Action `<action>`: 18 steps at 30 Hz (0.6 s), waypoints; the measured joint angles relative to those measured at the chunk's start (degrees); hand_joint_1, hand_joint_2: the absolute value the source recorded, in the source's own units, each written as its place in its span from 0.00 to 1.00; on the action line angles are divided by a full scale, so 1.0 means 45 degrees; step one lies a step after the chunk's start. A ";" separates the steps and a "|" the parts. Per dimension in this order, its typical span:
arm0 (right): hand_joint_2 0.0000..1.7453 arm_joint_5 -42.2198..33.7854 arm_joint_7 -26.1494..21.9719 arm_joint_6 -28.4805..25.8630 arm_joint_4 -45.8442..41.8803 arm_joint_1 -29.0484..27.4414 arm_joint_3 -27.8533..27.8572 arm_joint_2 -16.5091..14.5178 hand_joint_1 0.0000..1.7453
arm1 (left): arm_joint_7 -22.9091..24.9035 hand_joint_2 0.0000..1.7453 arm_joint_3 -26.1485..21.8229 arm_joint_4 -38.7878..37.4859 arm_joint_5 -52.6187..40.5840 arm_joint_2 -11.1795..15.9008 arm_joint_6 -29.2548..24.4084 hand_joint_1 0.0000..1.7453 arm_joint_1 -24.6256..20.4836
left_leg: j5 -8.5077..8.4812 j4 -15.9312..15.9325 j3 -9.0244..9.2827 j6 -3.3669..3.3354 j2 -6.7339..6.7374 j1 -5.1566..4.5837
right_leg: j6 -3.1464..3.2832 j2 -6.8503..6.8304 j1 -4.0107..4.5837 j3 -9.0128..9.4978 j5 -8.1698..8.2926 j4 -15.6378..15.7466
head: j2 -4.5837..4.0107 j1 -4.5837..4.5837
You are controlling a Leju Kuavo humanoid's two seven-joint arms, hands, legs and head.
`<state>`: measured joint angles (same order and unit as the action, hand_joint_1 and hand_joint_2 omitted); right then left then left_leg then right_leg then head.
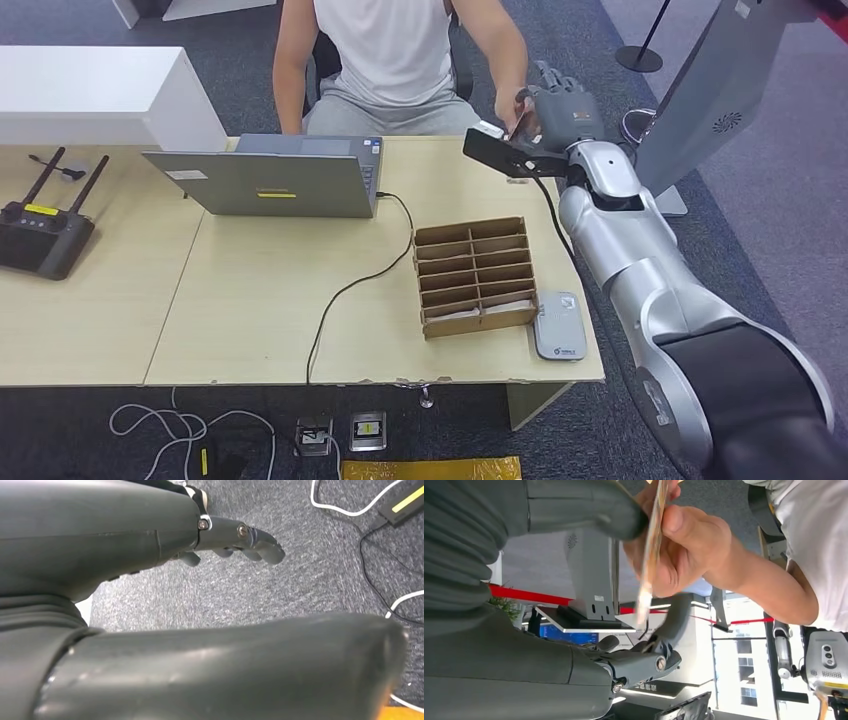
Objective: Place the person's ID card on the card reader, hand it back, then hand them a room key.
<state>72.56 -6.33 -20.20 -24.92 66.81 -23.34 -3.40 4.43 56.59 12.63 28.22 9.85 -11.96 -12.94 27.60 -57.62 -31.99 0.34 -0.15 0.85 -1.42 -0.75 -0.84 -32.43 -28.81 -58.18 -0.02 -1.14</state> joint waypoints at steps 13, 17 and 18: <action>1.00 0.0115 0.0045 -0.2319 0.0474 0.0893 -0.0011 0.0086 0.00 | -0.0012 0.00 0.0018 0.0000 0.0111 0.0177 -0.0081 0.00 0.0092 | 0.0000 -0.0003 0.0002 0.0000 0.0003 -0.0002 | 0.0000 0.0008 -0.0002 -0.0008 0.0001 0.0001 | 0.0000 0.0001; 1.00 -0.0046 -0.0086 -0.3300 0.0475 0.1427 0.0006 0.0278 0.00 | -0.0031 0.00 0.0018 0.0000 0.0318 0.0181 -0.0278 0.00 0.0244 | 0.0000 -0.0004 0.0002 0.0000 0.0005 -0.0003 | 0.0000 0.0012 -0.0003 -0.0015 0.0001 0.0001 | 0.0000 0.0000; 1.00 -0.0076 -0.0109 -0.3492 0.0474 0.1496 0.0010 0.0316 0.00 | -0.0037 0.00 0.0018 0.0000 0.0363 0.0181 -0.0314 0.00 0.0268 | 0.0000 -0.0005 0.0003 0.0000 0.0006 -0.0004 | 0.0000 0.0012 -0.0003 -0.0017 0.0001 0.0001 | 0.0000 0.0000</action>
